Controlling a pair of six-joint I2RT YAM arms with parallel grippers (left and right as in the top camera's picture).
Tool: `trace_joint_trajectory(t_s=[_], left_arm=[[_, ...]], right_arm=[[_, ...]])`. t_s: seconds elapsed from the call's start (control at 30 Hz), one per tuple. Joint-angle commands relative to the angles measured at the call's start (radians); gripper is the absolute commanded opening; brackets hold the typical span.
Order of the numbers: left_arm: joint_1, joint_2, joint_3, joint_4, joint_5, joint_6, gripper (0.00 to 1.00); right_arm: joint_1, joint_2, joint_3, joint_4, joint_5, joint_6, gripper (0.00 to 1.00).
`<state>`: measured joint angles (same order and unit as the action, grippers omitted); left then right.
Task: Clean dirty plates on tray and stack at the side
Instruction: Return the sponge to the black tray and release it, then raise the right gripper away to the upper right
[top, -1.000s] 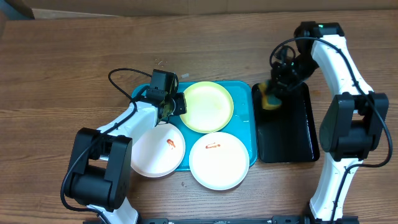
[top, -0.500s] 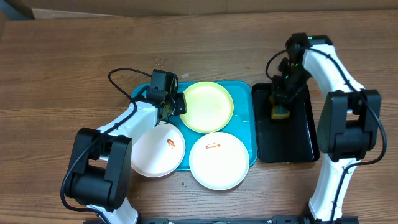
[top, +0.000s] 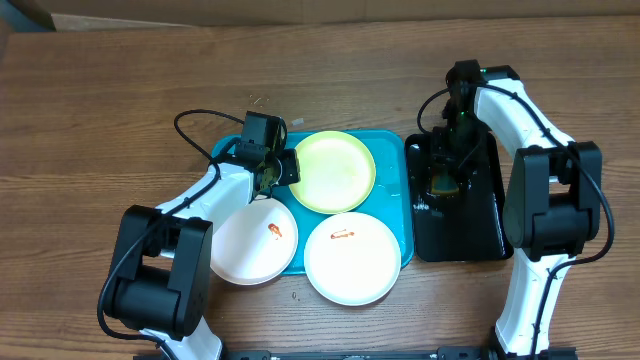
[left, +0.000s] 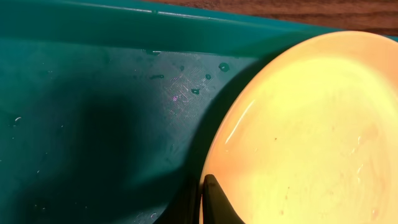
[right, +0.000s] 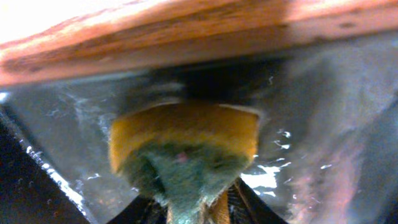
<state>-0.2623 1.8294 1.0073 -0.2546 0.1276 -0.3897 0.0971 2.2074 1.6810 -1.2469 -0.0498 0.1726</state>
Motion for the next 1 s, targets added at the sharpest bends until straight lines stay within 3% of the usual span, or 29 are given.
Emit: trace_joint_trajectory(t_s=[0.0,0.07,0.3,0.5,0.87,0.97], left_arm=[[-0.006,0.014,0.024,0.005,-0.003,0.000,0.09],[-0.006,0.014,0.024,0.005,-0.003,0.000,0.11],[-0.006,0.014,0.024,0.005,-0.003,0.000,0.25],[-0.006,0.014,0.024,0.007,-0.003,0.000,0.31],[-0.007,0.014,0.022,0.006,-0.007,0.001,0.29],[-0.007,0.014,0.021,0.005,-0.008,0.001,0.19]], right_arm=[[0.000,-0.042,-0.023,0.006,0.037,0.015,0.53],[0.000,-0.042,-0.026,0.009,0.029,0.015,0.58],[-0.012,-0.042,0.079,-0.077,-0.021,0.014,0.58],[-0.039,-0.042,0.159,-0.111,-0.019,0.020,0.59],[-0.126,-0.042,0.166,-0.042,-0.110,0.037,0.58],[-0.149,-0.042,0.195,-0.049,-0.121,0.037,0.58]])
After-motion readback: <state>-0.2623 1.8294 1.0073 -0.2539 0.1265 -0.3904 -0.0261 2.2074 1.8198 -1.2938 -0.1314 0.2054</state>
